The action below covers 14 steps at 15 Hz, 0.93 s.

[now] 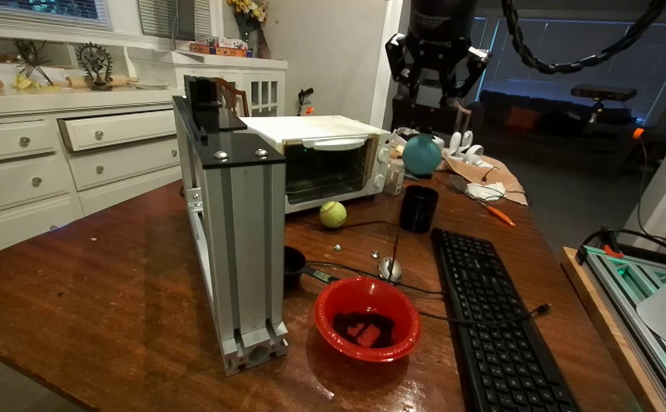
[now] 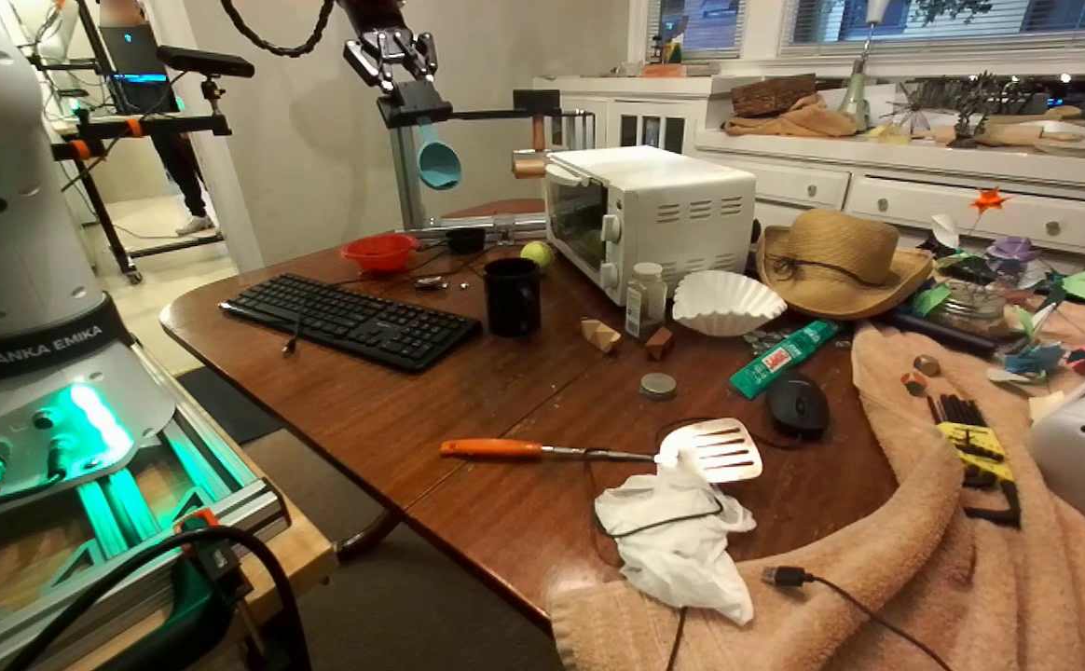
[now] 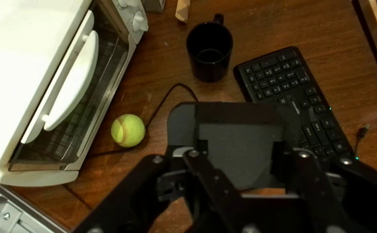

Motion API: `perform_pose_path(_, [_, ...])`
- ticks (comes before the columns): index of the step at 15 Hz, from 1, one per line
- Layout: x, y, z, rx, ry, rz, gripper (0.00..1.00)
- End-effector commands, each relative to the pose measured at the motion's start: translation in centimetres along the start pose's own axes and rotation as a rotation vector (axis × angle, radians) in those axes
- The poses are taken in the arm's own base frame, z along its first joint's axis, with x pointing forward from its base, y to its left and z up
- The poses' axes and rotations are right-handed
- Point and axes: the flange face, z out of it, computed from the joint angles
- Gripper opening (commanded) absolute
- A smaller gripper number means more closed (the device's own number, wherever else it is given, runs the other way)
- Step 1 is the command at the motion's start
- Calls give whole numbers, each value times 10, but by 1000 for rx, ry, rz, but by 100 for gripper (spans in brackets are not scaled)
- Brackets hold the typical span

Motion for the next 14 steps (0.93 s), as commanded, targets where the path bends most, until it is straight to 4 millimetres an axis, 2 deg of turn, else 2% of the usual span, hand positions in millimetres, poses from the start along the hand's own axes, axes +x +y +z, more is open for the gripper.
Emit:
perform_pose_path(1, [-24, -2, 10, 11, -18, 7, 23])
perform_pose_path(14, [-85, -4, 56, 63, 2, 91, 23])
